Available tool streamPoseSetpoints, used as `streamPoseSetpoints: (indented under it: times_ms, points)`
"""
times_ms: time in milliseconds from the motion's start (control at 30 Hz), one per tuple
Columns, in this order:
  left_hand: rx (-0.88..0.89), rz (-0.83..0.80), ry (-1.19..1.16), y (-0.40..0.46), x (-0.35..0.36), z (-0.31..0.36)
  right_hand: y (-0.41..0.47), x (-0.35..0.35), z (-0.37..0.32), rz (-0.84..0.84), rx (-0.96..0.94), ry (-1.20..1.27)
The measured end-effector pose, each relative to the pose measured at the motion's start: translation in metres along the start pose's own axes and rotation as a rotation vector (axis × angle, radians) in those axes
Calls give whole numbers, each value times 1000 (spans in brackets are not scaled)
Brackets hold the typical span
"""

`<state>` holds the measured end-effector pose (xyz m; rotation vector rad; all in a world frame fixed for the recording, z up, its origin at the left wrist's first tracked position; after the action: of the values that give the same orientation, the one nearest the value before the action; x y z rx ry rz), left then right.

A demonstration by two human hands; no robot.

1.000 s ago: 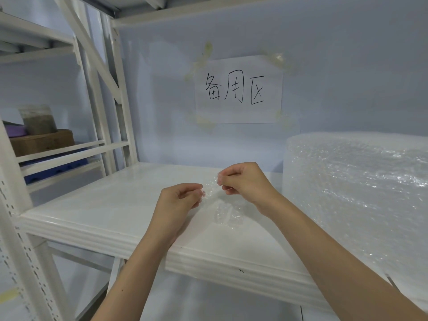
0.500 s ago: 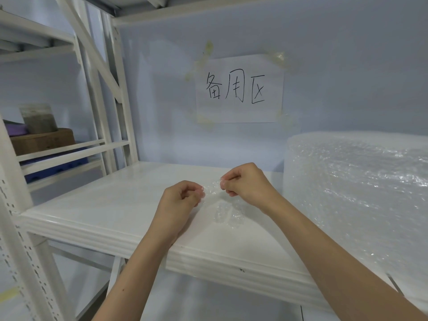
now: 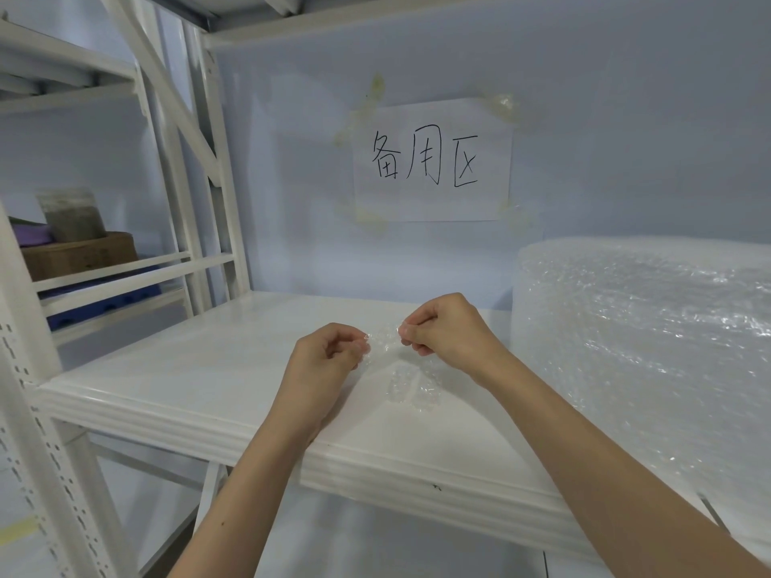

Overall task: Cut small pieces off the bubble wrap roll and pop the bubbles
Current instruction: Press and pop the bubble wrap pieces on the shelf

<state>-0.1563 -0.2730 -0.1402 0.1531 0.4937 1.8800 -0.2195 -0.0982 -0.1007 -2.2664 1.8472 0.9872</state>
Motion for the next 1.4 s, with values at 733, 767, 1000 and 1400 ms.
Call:
streamPoseSetpoints:
  times_ms: [733,767,1000,1400]
  points:
    - [-74,-14,-64,0,2,-4,0,8,7,-108,78,216]
    - [-82,-16,-64,0,2,-4,0,7,8,-93,82,252]
    - [-123,-2,-46,1,1,-8,10,13,8,-73,143,395]
    - [-135,115,98,2,-7,-8,27,36,12,-156,132,-4]
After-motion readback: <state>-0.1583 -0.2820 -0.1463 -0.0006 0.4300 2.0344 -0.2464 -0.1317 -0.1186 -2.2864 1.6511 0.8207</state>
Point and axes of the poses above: each hand's wrist, its own y-axis towards the middle knuckle, its own x-axis out of the palm, z = x × y, the point moved 7 cm from there along y, towards the middle knuckle, and after that the axes turned 1 degree about -z, right-handed, at the moved point
